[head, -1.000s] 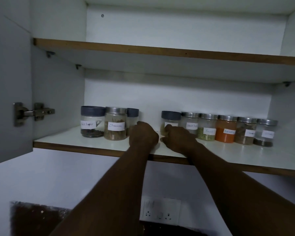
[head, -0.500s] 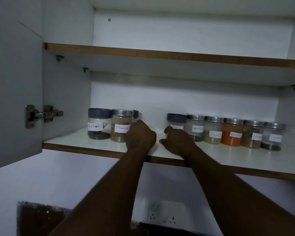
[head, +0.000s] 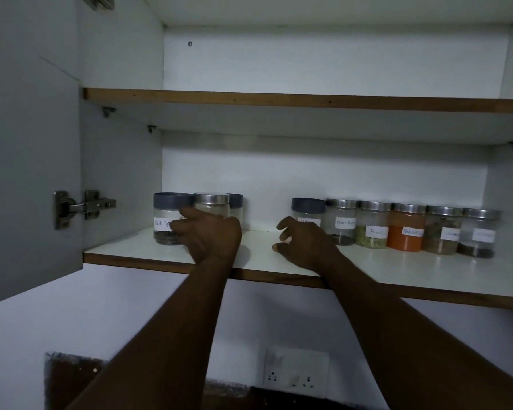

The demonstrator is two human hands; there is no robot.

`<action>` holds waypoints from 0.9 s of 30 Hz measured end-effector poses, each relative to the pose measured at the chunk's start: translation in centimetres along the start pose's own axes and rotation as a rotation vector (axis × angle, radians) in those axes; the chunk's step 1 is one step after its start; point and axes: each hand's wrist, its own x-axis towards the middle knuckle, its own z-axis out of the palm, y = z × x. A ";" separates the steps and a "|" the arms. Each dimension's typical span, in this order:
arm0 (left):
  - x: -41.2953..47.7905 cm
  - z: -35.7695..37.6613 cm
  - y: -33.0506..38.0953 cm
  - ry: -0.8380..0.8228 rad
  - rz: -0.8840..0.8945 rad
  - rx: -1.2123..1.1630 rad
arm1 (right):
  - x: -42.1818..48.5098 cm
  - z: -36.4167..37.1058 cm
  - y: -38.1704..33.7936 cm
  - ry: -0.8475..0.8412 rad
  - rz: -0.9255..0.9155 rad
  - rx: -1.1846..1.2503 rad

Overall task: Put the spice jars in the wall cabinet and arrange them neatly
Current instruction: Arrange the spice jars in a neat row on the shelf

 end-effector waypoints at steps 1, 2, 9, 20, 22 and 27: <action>0.2 0.1 0.1 -0.037 -0.010 0.011 | 0.0 -0.1 -0.1 -0.011 -0.007 0.013; 0.3 0.1 0.1 -0.066 -0.010 0.021 | 0.0 -0.1 -0.2 -0.020 -0.009 0.022; 1.0 1.0 -0.1 -0.244 0.066 0.223 | 0.3 -0.1 0.0 -0.058 0.024 0.064; 2.1 3.6 -0.3 -0.618 0.286 0.415 | 0.9 0.1 0.1 -0.080 0.039 0.096; 2.4 3.9 -0.2 -0.629 0.299 0.428 | 0.8 0.0 0.2 -0.097 0.035 0.111; 2.5 4.7 -0.8 -0.557 0.385 0.479 | 0.8 0.2 0.1 -0.014 0.014 0.118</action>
